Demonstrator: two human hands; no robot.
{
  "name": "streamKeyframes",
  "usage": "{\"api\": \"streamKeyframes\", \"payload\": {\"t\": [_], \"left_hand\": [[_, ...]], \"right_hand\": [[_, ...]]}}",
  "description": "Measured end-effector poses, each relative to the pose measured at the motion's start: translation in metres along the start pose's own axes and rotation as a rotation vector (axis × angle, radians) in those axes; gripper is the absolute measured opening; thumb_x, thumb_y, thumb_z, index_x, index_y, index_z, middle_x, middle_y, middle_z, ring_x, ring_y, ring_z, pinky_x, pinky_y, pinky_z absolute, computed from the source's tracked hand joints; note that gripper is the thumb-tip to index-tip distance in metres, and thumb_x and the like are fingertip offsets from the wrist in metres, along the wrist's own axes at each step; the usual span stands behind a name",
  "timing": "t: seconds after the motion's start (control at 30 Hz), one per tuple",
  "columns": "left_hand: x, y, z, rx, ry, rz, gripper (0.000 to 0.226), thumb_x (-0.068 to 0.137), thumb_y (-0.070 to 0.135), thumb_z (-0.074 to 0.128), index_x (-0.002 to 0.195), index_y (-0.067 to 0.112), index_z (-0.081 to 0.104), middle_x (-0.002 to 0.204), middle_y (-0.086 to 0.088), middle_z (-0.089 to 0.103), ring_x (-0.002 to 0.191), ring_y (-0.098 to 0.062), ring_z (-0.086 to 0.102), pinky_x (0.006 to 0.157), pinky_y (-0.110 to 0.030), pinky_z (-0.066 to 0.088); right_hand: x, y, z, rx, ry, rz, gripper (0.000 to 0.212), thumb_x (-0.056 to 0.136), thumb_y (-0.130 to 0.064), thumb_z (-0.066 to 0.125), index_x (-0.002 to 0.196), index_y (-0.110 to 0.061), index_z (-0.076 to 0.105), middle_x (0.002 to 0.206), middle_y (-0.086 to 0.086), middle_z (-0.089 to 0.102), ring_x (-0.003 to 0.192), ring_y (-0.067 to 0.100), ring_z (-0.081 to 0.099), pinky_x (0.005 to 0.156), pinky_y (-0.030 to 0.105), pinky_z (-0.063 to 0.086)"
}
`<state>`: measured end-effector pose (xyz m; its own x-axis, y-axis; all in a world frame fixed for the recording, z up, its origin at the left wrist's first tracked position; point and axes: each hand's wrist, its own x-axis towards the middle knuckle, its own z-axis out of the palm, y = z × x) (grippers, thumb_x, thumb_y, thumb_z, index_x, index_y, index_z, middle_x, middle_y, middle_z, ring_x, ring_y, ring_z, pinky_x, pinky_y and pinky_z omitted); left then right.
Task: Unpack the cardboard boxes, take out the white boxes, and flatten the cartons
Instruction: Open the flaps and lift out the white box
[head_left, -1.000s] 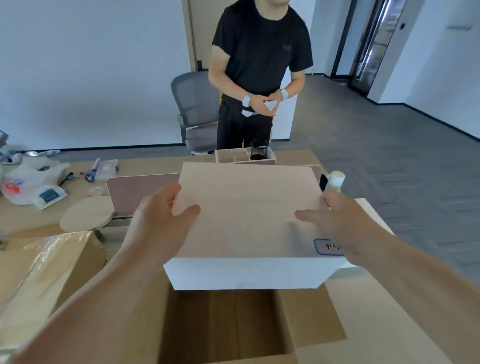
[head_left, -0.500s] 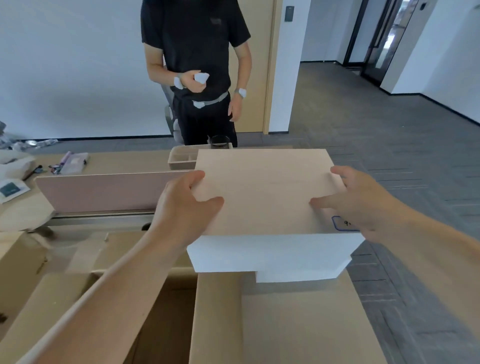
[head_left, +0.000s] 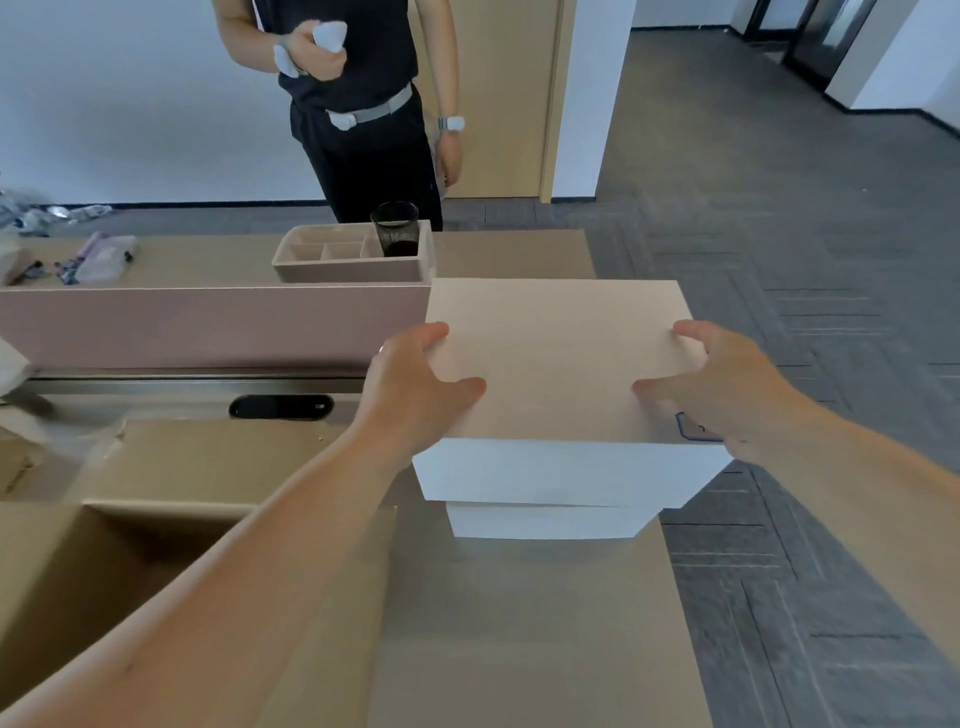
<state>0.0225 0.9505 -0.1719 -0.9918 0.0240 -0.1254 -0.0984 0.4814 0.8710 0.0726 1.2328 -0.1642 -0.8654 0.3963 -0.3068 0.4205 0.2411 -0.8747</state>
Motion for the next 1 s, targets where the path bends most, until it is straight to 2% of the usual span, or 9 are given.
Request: {"api": "streamKeyframes", "payload": {"t": [0.13,0.27,0.37,0.43,0.5,0.57,0.67,0.9,1.0], "left_hand": [[0.015,-0.027,0.028,0.048,-0.023,-0.025,0.079,0.078,0.024,0.085,0.15,0.025,0.052,0.14,0.007,0.056,0.126,-0.016,0.058,0.106,-0.041,0.052],[0.021,-0.05,0.047,0.059,-0.02,-0.034,0.076,0.081,0.028,0.083,0.149,0.032,0.05,0.144,0.015,0.051,0.132,-0.012,0.052,0.111,-0.041,0.047],[0.026,-0.056,0.051,0.05,-0.005,-0.027,0.072,0.084,0.03,0.081,0.149,0.036,0.05,0.146,0.02,0.049,0.134,-0.009,0.051,0.113,-0.04,0.045],[0.031,-0.056,0.052,0.057,-0.017,-0.025,0.071,0.086,0.032,0.079,0.15,0.037,0.048,0.15,0.018,0.046,0.138,-0.009,0.047,0.115,-0.04,0.043],[0.034,-0.055,0.054,0.064,-0.022,-0.021,0.071,0.089,0.033,0.076,0.153,0.038,0.046,0.155,0.017,0.042,0.143,-0.011,0.042,0.117,-0.042,0.04],[0.034,-0.057,0.057,0.078,-0.02,-0.019,0.07,0.091,0.036,0.074,0.154,0.039,0.043,0.16,0.017,0.036,0.147,-0.012,0.035,0.119,-0.043,0.037],[0.03,-0.061,0.061,0.067,-0.002,-0.044,0.071,0.092,0.036,0.072,0.155,0.04,0.041,0.16,0.019,0.033,0.147,-0.015,0.034,0.118,-0.046,0.038],[0.025,-0.069,0.064,0.013,0.027,-0.062,0.072,0.091,0.033,0.073,0.155,0.042,0.042,0.159,0.022,0.031,0.148,-0.013,0.031,0.119,-0.045,0.037],[0.027,-0.072,0.067,0.019,0.049,-0.039,0.07,0.092,0.035,0.072,0.155,0.042,0.041,0.16,0.022,0.03,0.147,-0.009,0.027,0.114,-0.034,0.035]], "right_hand": [[0.023,0.034,0.013,-0.075,0.014,0.03,0.091,0.08,-0.01,0.086,0.157,-0.026,0.039,0.123,-0.007,0.054,0.089,0.013,0.055,0.051,0.023,0.049],[0.041,0.058,0.02,-0.126,0.056,0.022,0.089,0.082,-0.013,0.083,0.157,-0.032,0.039,0.128,-0.01,0.044,0.081,0.005,0.05,0.043,0.027,0.055],[0.046,0.065,0.021,-0.173,0.047,-0.006,0.09,0.082,-0.02,0.084,0.158,-0.034,0.036,0.14,-0.009,0.044,0.089,0.009,0.056,0.041,0.023,0.053],[0.045,0.066,0.022,-0.203,0.051,-0.009,0.093,0.083,-0.027,0.084,0.16,-0.036,0.032,0.152,-0.009,0.039,0.116,0.026,0.059,0.059,0.035,0.061],[0.043,0.065,0.024,-0.201,0.05,0.006,0.095,0.084,-0.029,0.083,0.161,-0.037,0.029,0.158,-0.009,0.035,0.135,0.032,0.047,0.076,0.045,0.063],[0.045,0.065,0.024,-0.202,0.035,0.009,0.096,0.084,-0.031,0.083,0.162,-0.037,0.027,0.158,-0.009,0.035,0.138,0.034,0.044,0.082,0.05,0.061],[0.044,0.069,0.023,-0.24,0.016,0.011,0.095,0.085,-0.037,0.081,0.162,-0.039,0.025,0.16,-0.011,0.033,0.142,0.038,0.041,0.106,0.063,0.048],[0.04,0.073,0.025,-0.328,-0.003,0.011,0.092,0.087,-0.041,0.078,0.162,-0.043,0.023,0.167,-0.014,0.019,0.152,0.03,0.022,0.11,0.061,0.043],[0.042,0.071,0.027,-0.373,-0.002,0.006,0.092,0.089,-0.045,0.075,0.163,-0.041,0.02,0.17,-0.01,0.014,0.156,0.031,0.014,0.12,0.059,0.031]]}}
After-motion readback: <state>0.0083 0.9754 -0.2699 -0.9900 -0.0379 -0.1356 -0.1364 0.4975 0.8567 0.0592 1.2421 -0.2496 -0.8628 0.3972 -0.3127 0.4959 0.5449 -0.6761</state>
